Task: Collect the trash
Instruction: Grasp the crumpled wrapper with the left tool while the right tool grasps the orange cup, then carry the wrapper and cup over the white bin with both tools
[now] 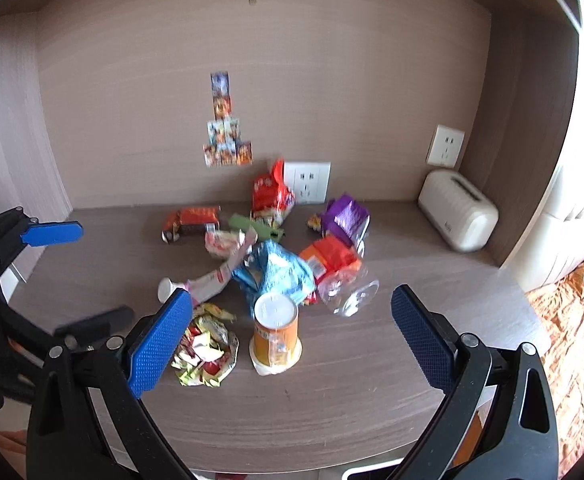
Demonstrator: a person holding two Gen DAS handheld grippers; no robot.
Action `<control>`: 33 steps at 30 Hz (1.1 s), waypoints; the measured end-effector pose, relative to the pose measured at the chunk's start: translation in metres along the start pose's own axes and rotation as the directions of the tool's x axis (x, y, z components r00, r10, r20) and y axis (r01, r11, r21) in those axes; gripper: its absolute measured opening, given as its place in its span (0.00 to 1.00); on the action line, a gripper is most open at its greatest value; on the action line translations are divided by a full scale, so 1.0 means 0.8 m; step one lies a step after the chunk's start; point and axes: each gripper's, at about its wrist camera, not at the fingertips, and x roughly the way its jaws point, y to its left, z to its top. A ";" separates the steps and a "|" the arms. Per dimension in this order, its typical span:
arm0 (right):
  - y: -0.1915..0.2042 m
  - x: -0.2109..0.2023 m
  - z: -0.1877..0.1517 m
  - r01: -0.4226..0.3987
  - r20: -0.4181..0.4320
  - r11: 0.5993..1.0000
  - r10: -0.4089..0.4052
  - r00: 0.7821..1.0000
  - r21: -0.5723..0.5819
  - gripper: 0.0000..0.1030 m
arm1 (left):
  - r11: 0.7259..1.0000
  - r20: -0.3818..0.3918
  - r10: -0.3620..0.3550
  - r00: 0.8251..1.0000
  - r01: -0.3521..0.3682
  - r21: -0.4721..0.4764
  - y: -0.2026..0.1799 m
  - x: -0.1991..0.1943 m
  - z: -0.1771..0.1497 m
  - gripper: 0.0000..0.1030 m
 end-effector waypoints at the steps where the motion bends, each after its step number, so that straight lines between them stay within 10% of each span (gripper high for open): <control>1: 0.000 0.007 -0.003 -0.003 -0.016 1.000 0.003 1.000 0.002 0.96 | 1.000 -0.011 -0.008 1.000 0.009 0.017 -0.004 0.013 -0.005 0.95; 11: 0.000 0.095 -0.032 -0.028 -0.165 0.999 0.034 0.986 0.041 0.96 | 0.990 -0.096 -0.075 0.993 0.086 0.115 -0.039 0.107 -0.026 0.95; 17: -0.004 0.135 -0.041 -0.043 -0.230 0.996 0.060 0.971 0.080 0.71 | 0.980 -0.110 -0.107 0.988 0.123 0.158 -0.051 0.140 -0.033 0.95; 21: -0.007 0.159 -0.055 -0.072 -0.285 0.989 0.106 0.953 0.129 0.45 | 0.976 -0.155 -0.142 0.978 0.164 0.142 -0.054 0.159 -0.043 0.62; 33: -0.029 0.094 -0.053 -0.052 -0.150 0.985 0.077 0.986 0.165 0.45 | 0.976 -0.106 -0.131 0.986 0.147 0.161 -0.058 0.148 -0.026 0.51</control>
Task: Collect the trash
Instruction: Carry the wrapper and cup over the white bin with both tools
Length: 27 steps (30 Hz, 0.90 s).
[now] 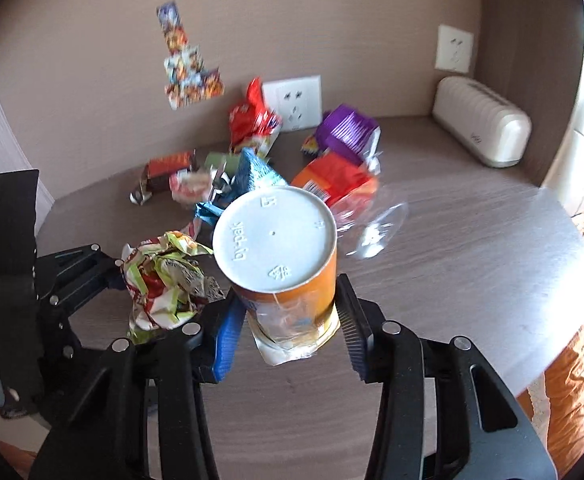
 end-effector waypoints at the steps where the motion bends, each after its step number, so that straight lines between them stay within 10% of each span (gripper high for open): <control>1: -0.006 -0.009 -0.001 0.000 0.010 1.000 0.000 1.000 0.006 0.45 | 1.000 0.011 0.006 1.000 -0.006 0.018 -0.007 -0.007 0.005 0.51; 18: -0.153 -0.129 -0.095 0.086 0.021 0.993 -0.088 0.996 0.084 0.45 | 0.978 0.009 -0.068 0.998 0.065 0.199 -0.185 -0.028 0.042 0.51; 27: -0.245 -0.144 -0.206 0.212 -0.120 0.960 -0.192 0.974 0.184 0.45 | 0.872 -0.060 -0.211 0.976 0.216 0.439 -0.325 0.022 0.039 0.51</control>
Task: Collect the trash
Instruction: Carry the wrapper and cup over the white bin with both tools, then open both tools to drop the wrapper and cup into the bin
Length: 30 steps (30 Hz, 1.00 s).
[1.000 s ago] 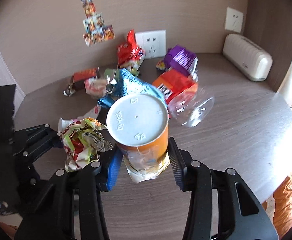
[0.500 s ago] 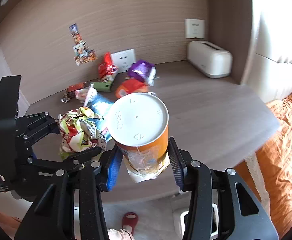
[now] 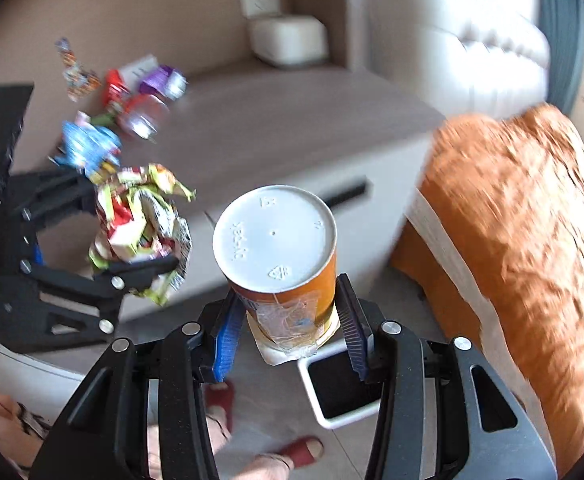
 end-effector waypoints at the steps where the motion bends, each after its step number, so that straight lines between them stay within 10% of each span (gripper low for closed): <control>1: -0.009 0.006 -0.010 0.008 -0.015 1.000 -0.008 1.000 0.008 0.45 | 1.000 -0.005 -0.017 1.000 0.018 0.023 -0.011 0.010 0.003 0.51; 9: -0.087 0.104 -0.132 0.062 -0.176 0.997 -0.055 0.983 0.037 0.45 | 0.958 -0.123 -0.203 0.971 0.223 0.177 -0.125 0.173 -0.012 0.51; 18: -0.145 0.300 -0.285 0.070 -0.288 0.997 -0.075 0.955 -0.027 0.45 | 0.896 -0.329 -0.322 0.888 0.398 0.197 -0.223 0.434 -0.084 0.53; 20: -0.153 0.335 -0.312 0.062 -0.291 0.997 -0.075 0.954 -0.054 0.47 | 0.878 -0.370 -0.348 0.862 0.438 0.194 -0.239 0.479 -0.102 0.67; 21: -0.155 0.352 -0.326 0.043 -0.302 0.997 -0.061 0.951 -0.067 0.73 | 0.874 -0.376 -0.350 0.858 0.444 0.198 -0.245 0.494 -0.109 0.93; 23: -0.161 0.376 -0.352 0.059 -0.297 0.992 -0.090 0.951 -0.110 0.96 | 0.879 -0.357 -0.334 0.872 0.425 0.216 -0.256 0.518 -0.122 0.95; 30: -0.160 0.384 -0.377 0.089 -0.322 0.985 -0.134 0.937 -0.150 0.96 | 0.878 -0.366 -0.314 0.876 0.415 0.240 -0.268 0.523 -0.134 0.95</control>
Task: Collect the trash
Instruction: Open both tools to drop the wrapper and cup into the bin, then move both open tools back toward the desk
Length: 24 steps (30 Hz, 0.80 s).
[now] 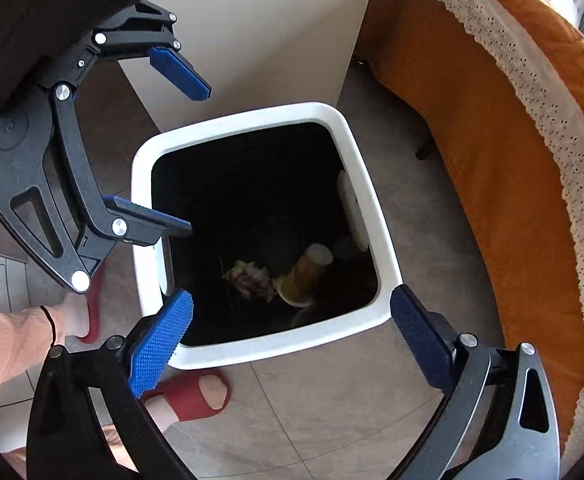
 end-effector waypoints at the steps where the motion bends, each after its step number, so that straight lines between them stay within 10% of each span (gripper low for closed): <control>1: 0.001 -0.008 0.001 0.002 0.003 1.000 -0.002 1.000 -0.001 0.96 | 1.000 0.001 -0.003 1.000 0.003 0.000 0.000 -0.006 0.000 0.95; 14: -0.017 -0.162 0.061 0.038 0.111 0.997 -0.045 0.993 0.062 0.96 | 0.999 0.133 0.042 0.990 -0.039 -0.027 0.013 -0.177 0.043 0.95; 24: -0.021 -0.335 0.092 0.092 0.228 0.983 -0.128 0.965 0.162 0.96 | 0.987 0.273 0.153 0.950 -0.133 -0.093 0.009 -0.358 0.054 0.95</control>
